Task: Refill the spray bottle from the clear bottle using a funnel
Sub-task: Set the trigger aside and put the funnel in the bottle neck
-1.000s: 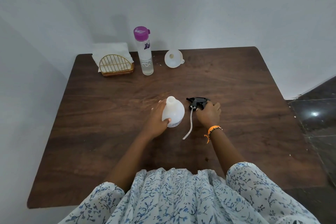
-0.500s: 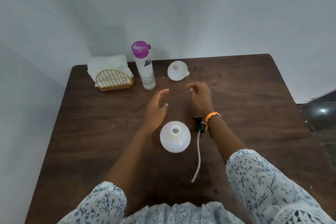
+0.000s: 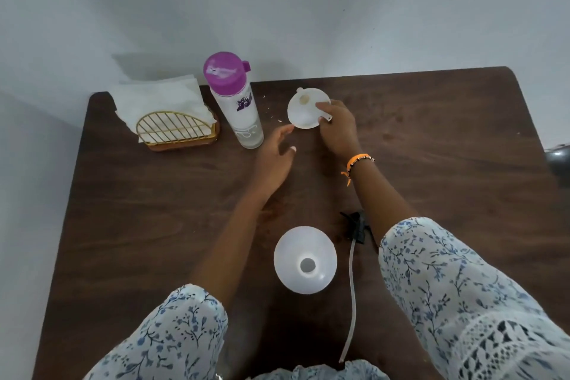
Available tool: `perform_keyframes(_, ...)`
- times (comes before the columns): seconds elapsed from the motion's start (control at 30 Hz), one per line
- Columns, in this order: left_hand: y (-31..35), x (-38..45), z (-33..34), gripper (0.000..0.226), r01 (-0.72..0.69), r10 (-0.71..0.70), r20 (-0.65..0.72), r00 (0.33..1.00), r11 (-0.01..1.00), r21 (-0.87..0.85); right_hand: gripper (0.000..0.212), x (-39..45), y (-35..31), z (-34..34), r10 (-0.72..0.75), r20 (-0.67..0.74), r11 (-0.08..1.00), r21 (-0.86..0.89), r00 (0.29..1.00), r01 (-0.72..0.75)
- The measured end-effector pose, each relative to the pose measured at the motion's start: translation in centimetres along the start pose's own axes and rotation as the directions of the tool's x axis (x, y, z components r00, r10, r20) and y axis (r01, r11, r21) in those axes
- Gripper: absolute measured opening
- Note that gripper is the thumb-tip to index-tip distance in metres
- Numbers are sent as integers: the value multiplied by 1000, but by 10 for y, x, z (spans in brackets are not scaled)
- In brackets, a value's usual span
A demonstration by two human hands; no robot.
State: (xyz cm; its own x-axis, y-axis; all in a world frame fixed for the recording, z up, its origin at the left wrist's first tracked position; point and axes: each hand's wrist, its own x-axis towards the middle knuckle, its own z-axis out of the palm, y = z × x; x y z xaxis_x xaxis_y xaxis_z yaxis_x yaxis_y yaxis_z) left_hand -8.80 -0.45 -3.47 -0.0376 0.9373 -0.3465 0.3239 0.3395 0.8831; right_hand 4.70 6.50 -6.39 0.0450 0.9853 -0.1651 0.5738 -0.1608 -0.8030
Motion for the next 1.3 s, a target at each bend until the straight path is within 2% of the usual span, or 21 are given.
perform_keyframes(0.13, -3, -12, 0, 41, 31, -31, -4, 1000, 999, -44, 30, -15, -6, -3, 22, -154, 995, 98, 988, -7)
perform_keyframes(0.3, 5, -52, -3, 37, -2, -3, -31, 1000, 989, -151, 29, -56, -24, -20, 71, -232, 957, 290, 970, -1)
perform_keyframes(0.5, 6, -115, -14, 29, -55, 48, -40, 998, 974, -221, 45, -119, -43, -48, 105, -215, 891, 454, 971, 5)
perform_keyframes(0.7, -3, -166, -12, 21, -72, 76, 3, 997, 962, -263, 48, -188, -55, -72, 103, -66, 804, 593, 992, -45)
perform_keyframes(0.83, -14, -188, -6, 18, -80, 97, 48, 994, 956, -281, 49, -219, -55, -84, 36, 31, 823, 567, 999, -48)
perform_keyframes(0.97, -19, -197, -6, 20, -120, 142, 103, 984, 973, -195, 51, -239, -53, -87, 2, 50, 839, 543, 999, -29)
perform_keyframes(1.07, -17, -197, -6, 29, -182, 195, 83, 977, 974, -136, 50, -246, -53, -86, 3, 55, 857, 515, 998, -31)
perform_keyframes(1.3, -16, -193, 2, 26, -202, 204, 17, 979, 977, -65, 47, -249, -55, -85, -19, 21, 932, 363, 1000, 10)
